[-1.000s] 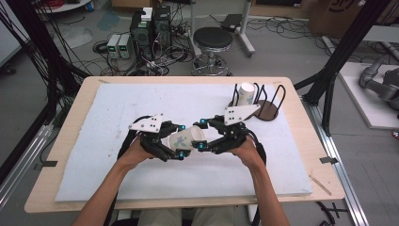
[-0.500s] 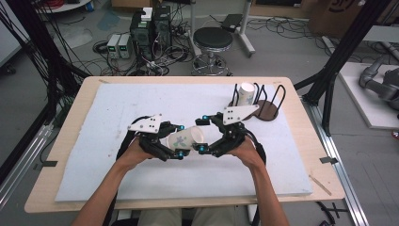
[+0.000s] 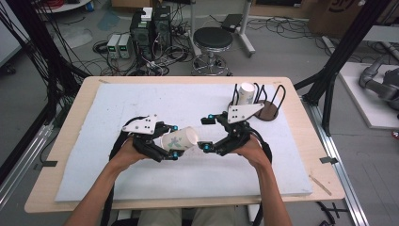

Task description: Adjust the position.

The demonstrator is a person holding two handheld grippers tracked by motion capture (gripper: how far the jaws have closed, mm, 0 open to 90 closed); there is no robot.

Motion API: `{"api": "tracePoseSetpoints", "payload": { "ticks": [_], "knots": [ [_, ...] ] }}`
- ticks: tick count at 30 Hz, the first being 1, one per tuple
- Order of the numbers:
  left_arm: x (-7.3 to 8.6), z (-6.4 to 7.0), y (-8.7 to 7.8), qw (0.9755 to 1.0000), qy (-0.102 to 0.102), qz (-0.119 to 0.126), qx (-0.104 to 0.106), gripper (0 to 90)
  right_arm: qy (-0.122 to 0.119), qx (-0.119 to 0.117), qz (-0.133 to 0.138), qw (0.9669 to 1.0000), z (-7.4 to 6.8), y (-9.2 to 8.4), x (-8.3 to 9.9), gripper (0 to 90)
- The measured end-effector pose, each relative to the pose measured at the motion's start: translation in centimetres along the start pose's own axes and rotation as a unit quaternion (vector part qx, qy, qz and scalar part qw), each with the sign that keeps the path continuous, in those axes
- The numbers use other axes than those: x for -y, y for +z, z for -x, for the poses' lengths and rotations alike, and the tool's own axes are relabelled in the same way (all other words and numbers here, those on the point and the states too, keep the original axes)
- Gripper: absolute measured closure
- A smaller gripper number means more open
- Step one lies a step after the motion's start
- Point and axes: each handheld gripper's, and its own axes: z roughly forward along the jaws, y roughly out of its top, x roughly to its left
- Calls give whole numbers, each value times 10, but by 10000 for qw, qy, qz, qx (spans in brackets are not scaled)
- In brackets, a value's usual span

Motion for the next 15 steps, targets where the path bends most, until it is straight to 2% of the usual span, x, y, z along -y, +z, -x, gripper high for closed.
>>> {"api": "tracePoseSetpoints", "payload": {
  "ticks": [1,4,9,12,15],
  "knots": [
    [0,0,-4,10000,6,-88,-45,306,-44,11,-14,10000,0,0,0,157],
    [-2,1,-11,9994,-13,-302,-136,306,-142,70,-288,9995,-2,1,-2,158],
    [-9,0,-19,9965,38,-791,-254,307,-222,126,-562,9981,-4,4,-4,158],
    [-15,-1,-20,9931,92,-1139,-274,307,-264,175,-781,9964,-4,6,-4,158],
    [-21,0,-18,9880,180,-1509,-285,308,-285,162,-999,9945,-4,10,-4,159]
  ]
}}
